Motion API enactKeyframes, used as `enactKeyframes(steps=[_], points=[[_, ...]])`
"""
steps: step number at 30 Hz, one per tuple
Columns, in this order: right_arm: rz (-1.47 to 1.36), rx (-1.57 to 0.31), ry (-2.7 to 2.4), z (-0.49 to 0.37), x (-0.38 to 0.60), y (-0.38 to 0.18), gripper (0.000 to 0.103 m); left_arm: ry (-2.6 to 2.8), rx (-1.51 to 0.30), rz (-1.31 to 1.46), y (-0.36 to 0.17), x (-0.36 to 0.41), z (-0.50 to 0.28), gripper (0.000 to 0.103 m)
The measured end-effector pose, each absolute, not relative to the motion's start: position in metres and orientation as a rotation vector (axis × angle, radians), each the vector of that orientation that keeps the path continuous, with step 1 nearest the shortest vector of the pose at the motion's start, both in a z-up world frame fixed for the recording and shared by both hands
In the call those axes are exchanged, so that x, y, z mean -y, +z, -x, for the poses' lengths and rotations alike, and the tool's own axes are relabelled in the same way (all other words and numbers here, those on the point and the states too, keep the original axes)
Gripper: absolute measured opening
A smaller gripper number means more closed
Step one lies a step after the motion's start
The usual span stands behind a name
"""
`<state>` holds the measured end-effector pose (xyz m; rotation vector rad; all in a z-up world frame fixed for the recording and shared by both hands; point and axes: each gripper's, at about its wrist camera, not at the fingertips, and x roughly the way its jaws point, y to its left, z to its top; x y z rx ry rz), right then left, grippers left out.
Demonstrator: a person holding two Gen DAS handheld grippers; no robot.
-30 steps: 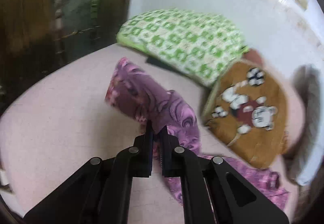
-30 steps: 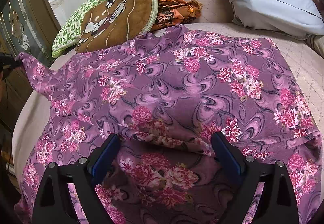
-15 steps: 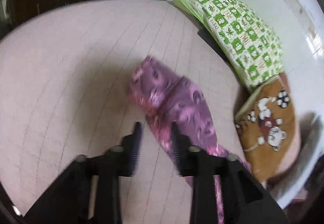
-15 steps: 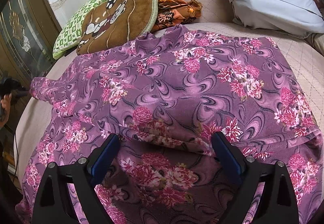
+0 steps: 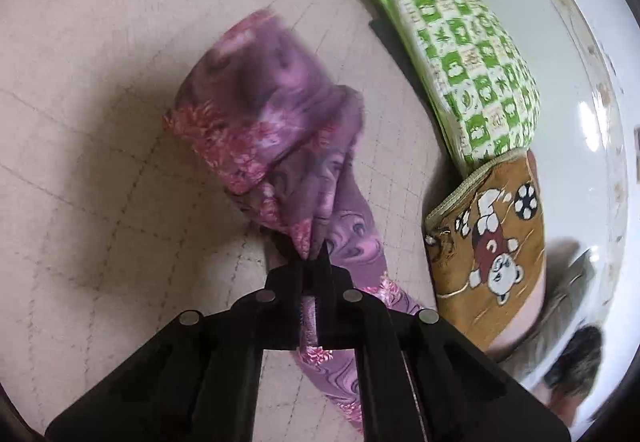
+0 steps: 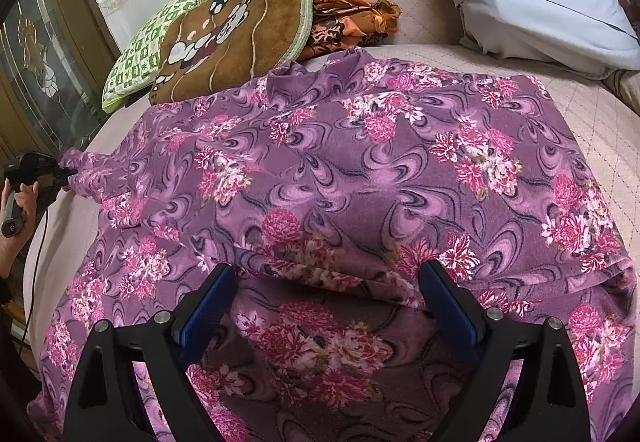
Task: Fold small clothes
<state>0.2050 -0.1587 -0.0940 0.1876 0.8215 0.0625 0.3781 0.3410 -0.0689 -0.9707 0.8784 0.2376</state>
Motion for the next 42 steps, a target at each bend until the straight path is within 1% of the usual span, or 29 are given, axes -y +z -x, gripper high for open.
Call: enactKeyframes(steps=[5,10,15,19,24,28,34,37,39,40,41,42], points=[[-0.193,-0.819,0.067,-0.205,0.160,-0.093,0.095,0.184,-0.842,0.750,-0.012,-0.299,-0.365,0.002],[-0.193,-0.825,0.065,-0.205,0.159,-0.092,0.095,0.055,-0.793,0.576,0.039,-0.220,-0.347,0.002],[-0.227,-0.843,0.058,-0.204,0.162,-0.082,0.094,-0.075,-0.792,0.460,0.062,-0.132,-0.342,0.002],[-0.316,-0.832,0.073,-0.189,0.175,-0.072,0.094,-0.151,-0.831,0.414,0.059,-0.066,-0.342,0.002],[-0.299,-0.828,0.055,-0.164,0.191,-0.061,0.094,-0.229,-0.901,0.358,0.041,0.013,-0.336,0.002],[-0.297,-0.813,0.020,-0.147,0.212,-0.056,0.094,-0.274,-0.970,0.251,0.017,0.085,-0.336,0.002],[-0.365,-0.812,-0.050,-0.124,0.249,-0.059,0.094,-0.304,-1.095,0.159,-0.024,0.155,-0.330,0.002],[-0.387,-0.811,-0.075,-0.116,0.261,-0.061,0.094,-0.311,-1.145,0.119,-0.034,0.174,-0.322,0.008],[-0.403,-0.810,-0.086,-0.114,0.268,-0.061,0.094,-0.334,-1.188,0.124,-0.035,0.177,-0.316,0.016],[-0.414,-0.808,-0.088,-0.114,0.270,-0.061,0.094,-0.359,-1.202,0.135,-0.031,0.174,-0.312,0.026],[-0.424,-0.802,-0.090,-0.114,0.272,-0.060,0.094,-0.381,-1.202,0.153,-0.026,0.170,-0.307,0.030],[-0.437,-0.793,-0.088,-0.115,0.275,-0.057,0.094,-0.399,-1.191,0.182,-0.018,0.161,-0.301,0.032]])
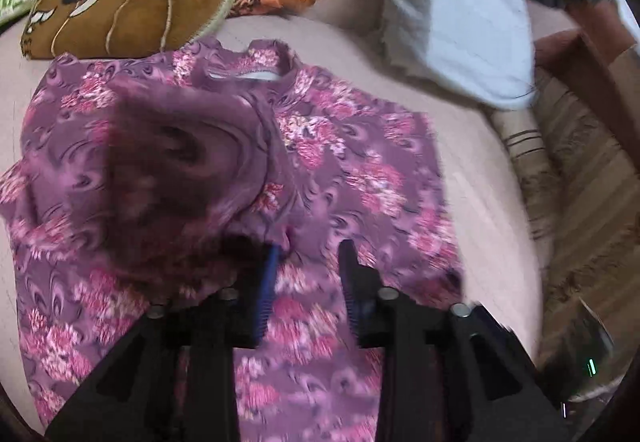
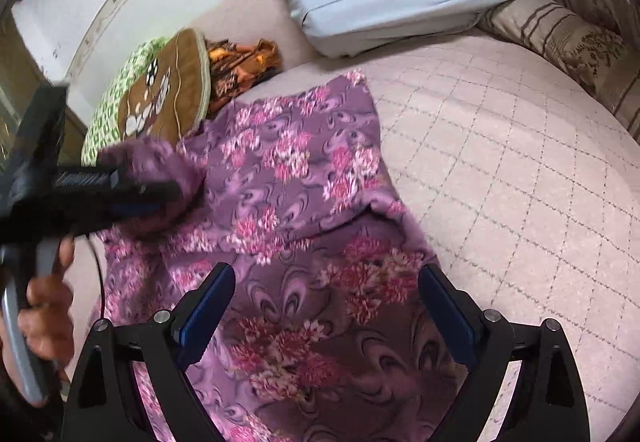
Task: Fold small clothes
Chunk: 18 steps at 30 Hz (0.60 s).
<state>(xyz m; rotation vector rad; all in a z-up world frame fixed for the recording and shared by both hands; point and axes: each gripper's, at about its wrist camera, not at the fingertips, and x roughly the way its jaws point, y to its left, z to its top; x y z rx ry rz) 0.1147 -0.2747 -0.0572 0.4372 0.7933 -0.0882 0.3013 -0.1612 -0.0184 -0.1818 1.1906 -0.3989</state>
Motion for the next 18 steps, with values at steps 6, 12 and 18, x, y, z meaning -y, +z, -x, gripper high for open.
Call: enactKeyframes(steps=[6,12,18], points=[[-0.519,-0.723,0.010,-0.144,0.263,-0.028,0.095,-0.376,-1.053,0.378,0.025,0.056,-0.275,0.053],[-0.474,-0.733,0.173,-0.197,0.202,-0.008,0.095,-0.195,-1.043,0.516,0.016,-0.028,-0.283,0.053],[-0.100,-0.795,0.157,-0.235,0.119,-0.017,0.095,-0.143,-1.091,0.708,-0.016,-0.056,-0.290,0.053]])
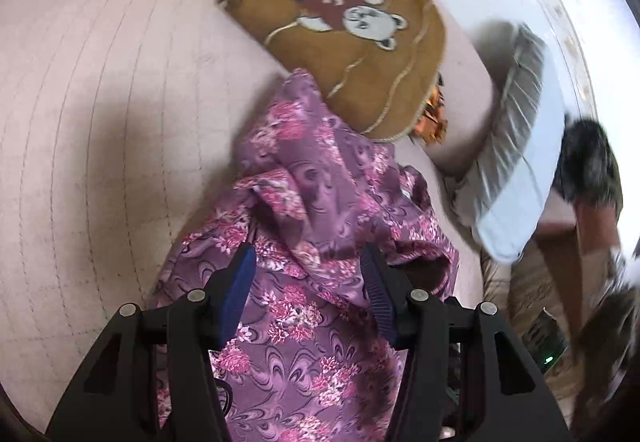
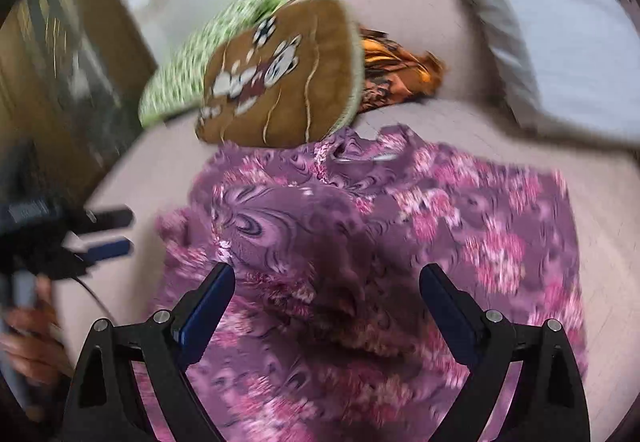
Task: Fold small clothes
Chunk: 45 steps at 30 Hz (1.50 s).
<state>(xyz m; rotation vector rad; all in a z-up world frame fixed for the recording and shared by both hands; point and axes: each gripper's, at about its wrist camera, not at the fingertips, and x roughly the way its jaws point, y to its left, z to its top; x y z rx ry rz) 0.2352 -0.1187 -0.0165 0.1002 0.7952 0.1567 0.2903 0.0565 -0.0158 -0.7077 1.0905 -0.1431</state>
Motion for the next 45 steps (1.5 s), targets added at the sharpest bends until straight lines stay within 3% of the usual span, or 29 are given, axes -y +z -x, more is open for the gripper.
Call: enactKeyframes(steps=[3,5,6,7,15,17,18,19,26,27,28,29,34,39,44,45], points=[[0.061,-0.805,0.041,-0.254,0.098,-0.025,0.092,-0.143,-1.113,0.729,-0.024,-0.054,-0.290,0.053],[0.017,-0.777,0.051,-0.260,0.108,-0.022,0.063,-0.142,-1.113,0.726,-0.024,-0.056,-0.289,0.053],[-0.049,-0.774,0.080,-0.262,0.120,-0.020,0.027,-0.137,-1.111,0.725,-0.025,-0.057,-0.290,0.053],[-0.145,-0.788,0.094,-0.265,0.138,-0.021,0.016,-0.129,-1.111,0.728,-0.025,-0.059,-0.290,0.053],[-0.600,-0.810,-0.148,-0.225,0.292,-0.051,0.027,-0.118,-1.128,0.839,-0.037,-0.067,-0.300,0.053],[-0.670,-0.769,-0.118,-0.213,0.304,-0.047,0.051,-0.118,-1.151,0.856,-0.045,-0.061,-0.305,0.054],[-0.690,-0.748,-0.100,-0.210,0.305,-0.045,0.073,-0.119,-1.167,0.867,-0.049,-0.057,-0.307,0.054],[-0.706,-0.731,-0.067,-0.210,0.303,-0.043,0.084,-0.120,-1.191,0.881,-0.056,-0.053,-0.309,0.054],[-0.786,-0.786,0.044,-0.237,0.272,-0.060,0.083,-0.048,-1.232,0.866,-0.076,-0.039,-0.325,0.052],[-0.784,-0.796,0.039,-0.244,0.267,-0.065,0.071,-0.033,-1.232,0.838,-0.076,-0.038,-0.330,0.046],[-0.749,-0.817,0.048,-0.253,0.262,-0.065,0.023,-0.030,-1.228,0.804,-0.073,-0.036,-0.335,0.021],[-0.714,-0.846,0.057,-0.260,0.260,-0.062,0.007,-0.049,-1.226,0.793,-0.071,-0.035,-0.337,0.003],[-0.718,-0.676,0.088,-0.244,0.297,-0.004,0.007,-0.096,-1.210,0.708,-0.060,-0.029,-0.330,0.003],[-0.646,-0.925,-0.040,-0.232,0.314,-0.052,0.008,-0.066,-1.258,0.608,-0.075,-0.017,-0.315,0.003],[-0.770,-0.830,-0.049,-0.196,0.340,-0.058,0.019,-0.116,-1.240,0.663,-0.073,-0.027,-0.298,0.006],[-0.793,-0.804,-0.037,-0.194,0.343,-0.056,0.033,-0.121,-1.215,0.675,-0.069,-0.029,-0.295,0.008]])
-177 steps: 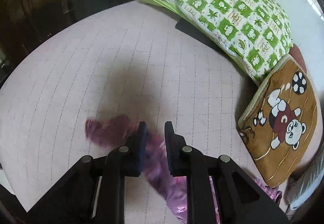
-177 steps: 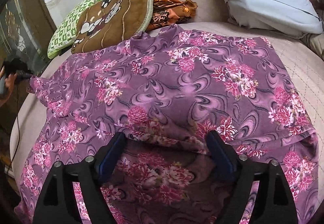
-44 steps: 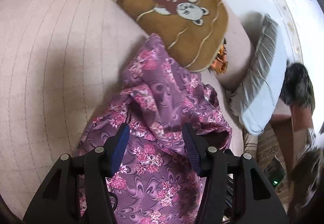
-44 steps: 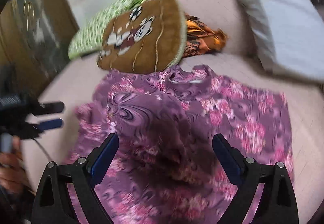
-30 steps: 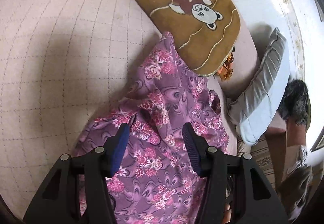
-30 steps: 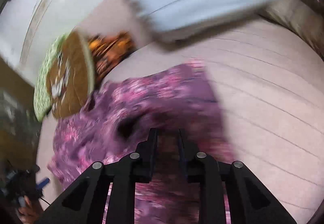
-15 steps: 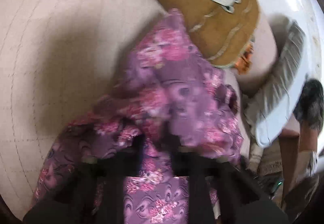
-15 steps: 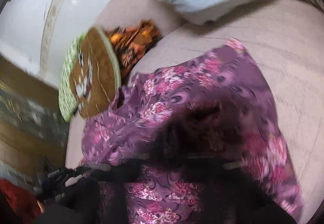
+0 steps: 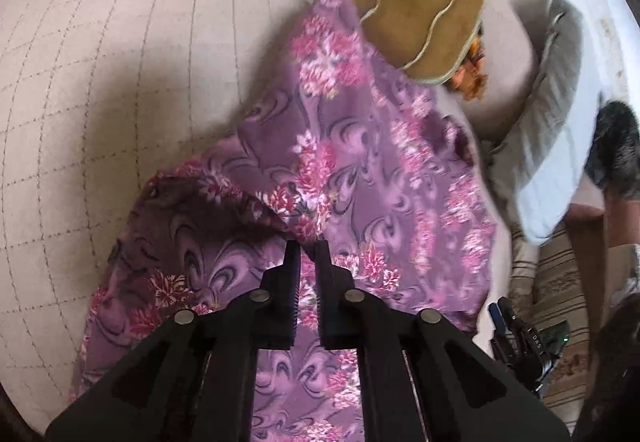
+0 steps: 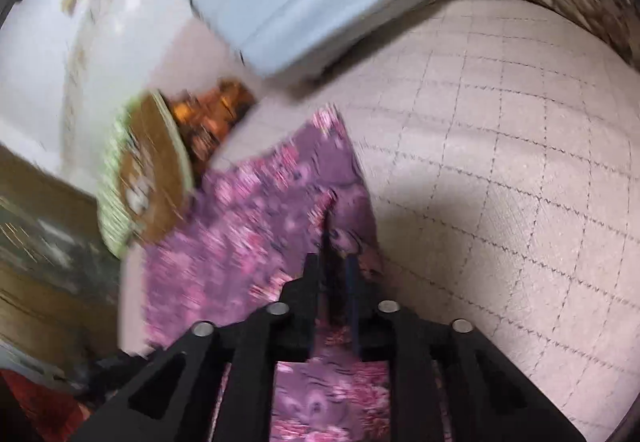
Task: Fold small clothes
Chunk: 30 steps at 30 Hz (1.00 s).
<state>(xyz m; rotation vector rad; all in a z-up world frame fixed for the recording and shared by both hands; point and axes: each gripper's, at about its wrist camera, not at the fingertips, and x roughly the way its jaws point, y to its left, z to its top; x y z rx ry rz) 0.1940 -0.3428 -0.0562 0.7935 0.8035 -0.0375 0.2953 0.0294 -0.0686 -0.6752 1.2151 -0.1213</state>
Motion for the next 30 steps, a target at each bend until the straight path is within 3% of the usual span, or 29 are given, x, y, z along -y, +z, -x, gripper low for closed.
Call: enactKeyframes(steps=[1,2,4,6,8,9,10,12,14,18,19,26,30], points=[[-0.807,-0.781,-0.026,-0.193,0.344,-0.054,0.053,-0.123,-1.199,0.685,-0.067,-0.031,-0.295,0.017],[-0.810,-0.766,-0.012,-0.196,0.343,-0.052,0.061,-0.122,-1.190,0.695,-0.066,-0.033,-0.296,0.032],[-0.792,-0.767,-0.015,-0.206,0.335,-0.053,0.065,-0.106,-1.195,0.698,-0.067,-0.033,-0.300,0.042],[-0.758,-0.816,-0.043,-0.224,0.324,-0.059,0.065,-0.082,-1.217,0.686,-0.071,-0.031,-0.308,0.042],[-0.702,-0.873,-0.066,-0.239,0.315,-0.065,0.048,-0.066,-1.231,0.695,-0.074,-0.031,-0.313,0.042],[-0.670,-0.882,-0.059,-0.245,0.311,-0.063,0.017,-0.066,-1.224,0.708,-0.073,-0.034,-0.314,0.042],[-0.630,-0.881,-0.049,-0.244,0.310,-0.060,0.008,-0.061,-1.214,0.709,-0.072,-0.035,-0.313,0.042],[-0.569,-0.797,-0.033,-0.236,0.311,-0.041,0.004,-0.041,-1.200,0.691,-0.072,-0.041,-0.313,0.042],[-0.560,-0.748,-0.073,-0.231,0.324,-0.034,0.004,-0.017,-1.221,0.680,-0.078,-0.047,-0.312,0.042],[-0.550,-0.882,-0.127,-0.236,0.341,-0.062,0.004,-0.049,-1.254,0.714,-0.083,-0.060,-0.300,0.039],[-0.549,-0.898,-0.118,-0.235,0.341,-0.065,0.009,-0.063,-1.240,0.706,-0.076,-0.062,-0.294,0.038],[-0.636,-0.692,-0.083,-0.201,0.343,-0.028,0.015,-0.124,-1.122,0.478,-0.023,-0.033,-0.302,0.040],[-0.604,-0.725,0.009,-0.209,0.319,-0.030,0.015,-0.086,-1.157,0.302,-0.039,0.000,-0.331,0.041]])
